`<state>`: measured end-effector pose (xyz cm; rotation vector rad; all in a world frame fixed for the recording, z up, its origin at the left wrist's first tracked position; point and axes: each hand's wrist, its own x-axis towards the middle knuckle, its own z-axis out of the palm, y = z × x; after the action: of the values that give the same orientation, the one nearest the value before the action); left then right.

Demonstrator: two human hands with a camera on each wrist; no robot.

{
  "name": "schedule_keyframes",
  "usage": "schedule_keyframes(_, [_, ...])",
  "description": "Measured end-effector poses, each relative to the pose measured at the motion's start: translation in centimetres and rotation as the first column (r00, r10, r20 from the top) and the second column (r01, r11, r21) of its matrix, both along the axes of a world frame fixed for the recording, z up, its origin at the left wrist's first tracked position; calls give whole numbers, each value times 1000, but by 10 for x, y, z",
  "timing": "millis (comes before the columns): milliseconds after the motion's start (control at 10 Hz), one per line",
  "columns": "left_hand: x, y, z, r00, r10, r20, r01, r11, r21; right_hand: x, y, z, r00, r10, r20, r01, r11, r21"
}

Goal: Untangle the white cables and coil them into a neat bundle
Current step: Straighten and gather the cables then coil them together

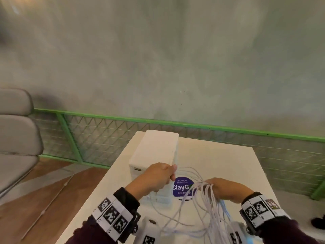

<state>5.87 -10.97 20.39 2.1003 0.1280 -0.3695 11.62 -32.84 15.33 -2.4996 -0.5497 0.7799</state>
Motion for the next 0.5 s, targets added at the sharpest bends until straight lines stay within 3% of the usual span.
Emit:
schedule_keyframes(100, [-2,-16,-16,996,-39,-79,48,992,120,-2,-1,-20,995,20,-93,-44,962,-269])
schedule_keyframes(200, [-5,-27,-25,999,-37,-31,44,960,275,-4,-3,-30,985,-9,-171,-55,929,-367])
schedule_keyframes(300, [-5,-32,-23,994,-107,-21,106,916,388,-8,15,-12,1000,28,-3,-28,994,-104])
schedule_keyframes(400, [-2,-33,-15,988,-156,-17,150,902,405,-11,42,9,992,57,111,-77,979,187])
schedule_keyframes(500, [3,-20,-13,993,-102,-50,110,976,186,-8,60,16,982,121,148,-149,968,203])
